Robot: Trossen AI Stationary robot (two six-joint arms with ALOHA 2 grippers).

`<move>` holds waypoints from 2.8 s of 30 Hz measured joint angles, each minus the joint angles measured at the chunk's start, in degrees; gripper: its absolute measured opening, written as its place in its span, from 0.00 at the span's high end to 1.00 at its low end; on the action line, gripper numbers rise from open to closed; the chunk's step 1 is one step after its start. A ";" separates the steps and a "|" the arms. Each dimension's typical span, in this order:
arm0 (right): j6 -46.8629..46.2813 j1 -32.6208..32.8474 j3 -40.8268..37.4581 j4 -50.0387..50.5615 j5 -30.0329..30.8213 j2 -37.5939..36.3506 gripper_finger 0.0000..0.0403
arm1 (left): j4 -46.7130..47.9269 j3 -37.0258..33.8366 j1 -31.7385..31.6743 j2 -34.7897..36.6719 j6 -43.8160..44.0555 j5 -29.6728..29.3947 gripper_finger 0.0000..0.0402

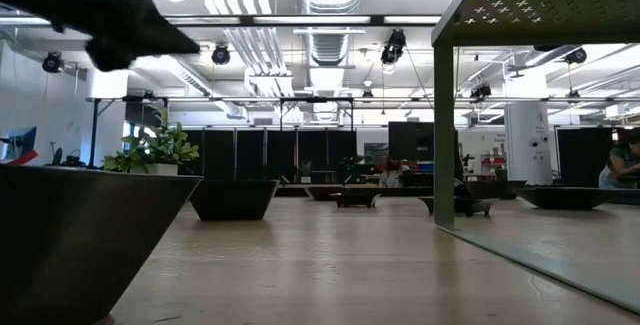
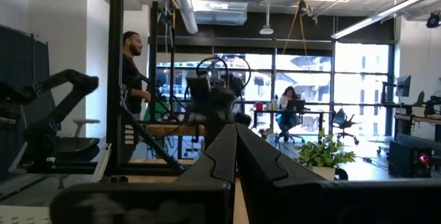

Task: Pick & Place Mini shaped plates
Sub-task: Put the distorted square plate on the shelf

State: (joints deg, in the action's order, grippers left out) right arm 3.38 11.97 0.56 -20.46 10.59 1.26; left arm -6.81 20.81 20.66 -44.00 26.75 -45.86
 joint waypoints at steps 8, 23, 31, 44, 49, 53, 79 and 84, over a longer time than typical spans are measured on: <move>-1.49 0.02 0.00 0.08 -0.07 0.04 0.98 | 35.00 16.08 -7.27 -8.37 3.10 10.85 1.00; -1.71 0.02 0.00 0.08 -0.05 0.02 0.98 | 37.88 23.18 -7.47 -20.35 -2.90 15.48 1.00; -1.66 0.02 0.00 0.10 -0.03 0.02 0.98 | 35.05 23.11 -7.55 -23.60 -0.07 15.64 1.00; -1.86 0.02 0.00 0.14 0.00 0.02 0.98 | 30.26 23.51 -7.54 -28.32 0.09 19.86 0.79; -1.92 0.02 0.00 0.13 0.00 0.00 0.98 | 27.71 23.02 -7.54 -30.88 0.28 24.68 0.78; -1.92 0.00 0.00 0.14 0.00 0.01 0.98 | 26.43 22.98 -7.58 -33.77 1.13 25.53 0.78; -1.29 0.01 0.00 0.51 0.00 0.00 0.98 | 22.90 22.87 -9.59 -43.80 9.27 25.67 0.78; -1.28 0.02 0.00 0.51 0.00 0.02 0.98 | 22.72 22.87 -9.68 -44.61 9.77 28.60 0.78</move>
State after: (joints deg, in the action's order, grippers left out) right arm 2.10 11.99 0.56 -19.95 10.59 1.28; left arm 15.90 43.68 10.98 -88.61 36.52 -17.25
